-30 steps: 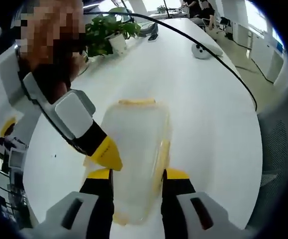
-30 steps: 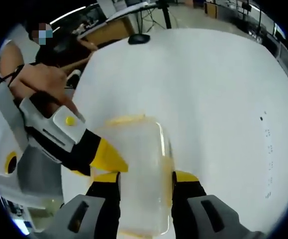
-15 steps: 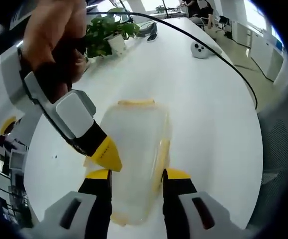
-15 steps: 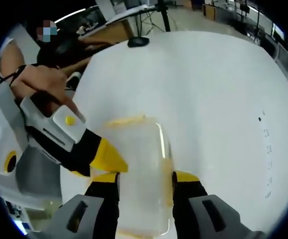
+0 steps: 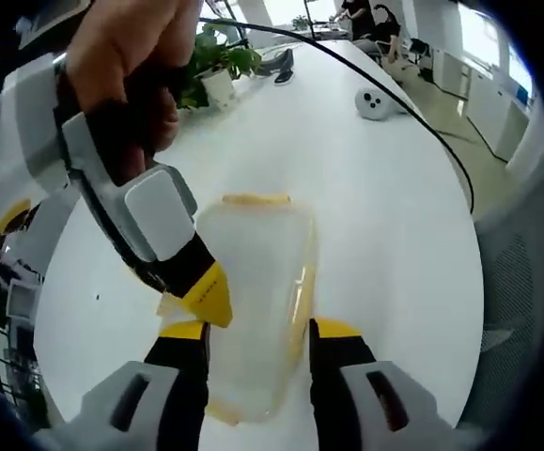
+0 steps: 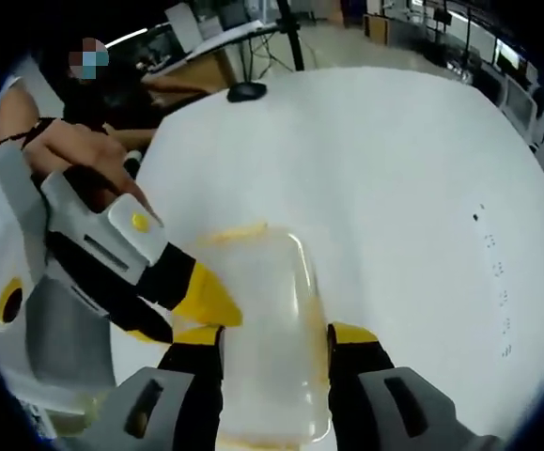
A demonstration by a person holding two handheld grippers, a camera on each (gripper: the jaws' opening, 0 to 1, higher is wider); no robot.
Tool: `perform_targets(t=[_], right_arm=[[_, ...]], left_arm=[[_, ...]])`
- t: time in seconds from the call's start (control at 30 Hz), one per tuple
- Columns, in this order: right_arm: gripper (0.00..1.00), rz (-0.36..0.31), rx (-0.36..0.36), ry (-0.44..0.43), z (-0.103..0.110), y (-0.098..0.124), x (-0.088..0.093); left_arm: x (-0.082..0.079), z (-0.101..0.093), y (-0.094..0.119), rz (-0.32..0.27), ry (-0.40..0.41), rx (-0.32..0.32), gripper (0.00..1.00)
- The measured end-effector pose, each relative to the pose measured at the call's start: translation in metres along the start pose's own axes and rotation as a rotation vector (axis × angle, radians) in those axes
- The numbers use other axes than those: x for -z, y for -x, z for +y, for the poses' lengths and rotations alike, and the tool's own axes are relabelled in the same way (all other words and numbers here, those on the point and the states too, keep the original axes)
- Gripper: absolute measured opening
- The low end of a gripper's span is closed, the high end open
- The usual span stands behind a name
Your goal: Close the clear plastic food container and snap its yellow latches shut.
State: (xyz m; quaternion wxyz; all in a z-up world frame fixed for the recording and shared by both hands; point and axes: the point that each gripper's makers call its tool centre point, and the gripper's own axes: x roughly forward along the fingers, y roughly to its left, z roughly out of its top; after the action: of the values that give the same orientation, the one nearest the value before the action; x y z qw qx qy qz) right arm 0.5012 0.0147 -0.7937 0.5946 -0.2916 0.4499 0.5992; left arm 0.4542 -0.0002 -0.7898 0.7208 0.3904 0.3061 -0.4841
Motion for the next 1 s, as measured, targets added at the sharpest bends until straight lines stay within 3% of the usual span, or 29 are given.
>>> perform_targets(t=[0.5,1.0], right_arm=[[0.55,-0.014,0.057,-0.002,0.0,0.013,0.009],[0.66,-0.015,0.135,0.039,0.011,0.028,0.022]], left_arm=[[-0.001,-0.01,0.012,-0.014,-0.028,0.068,0.56],[0.019,0.008,0.02,0.042,-0.075,0.098,0.68]])
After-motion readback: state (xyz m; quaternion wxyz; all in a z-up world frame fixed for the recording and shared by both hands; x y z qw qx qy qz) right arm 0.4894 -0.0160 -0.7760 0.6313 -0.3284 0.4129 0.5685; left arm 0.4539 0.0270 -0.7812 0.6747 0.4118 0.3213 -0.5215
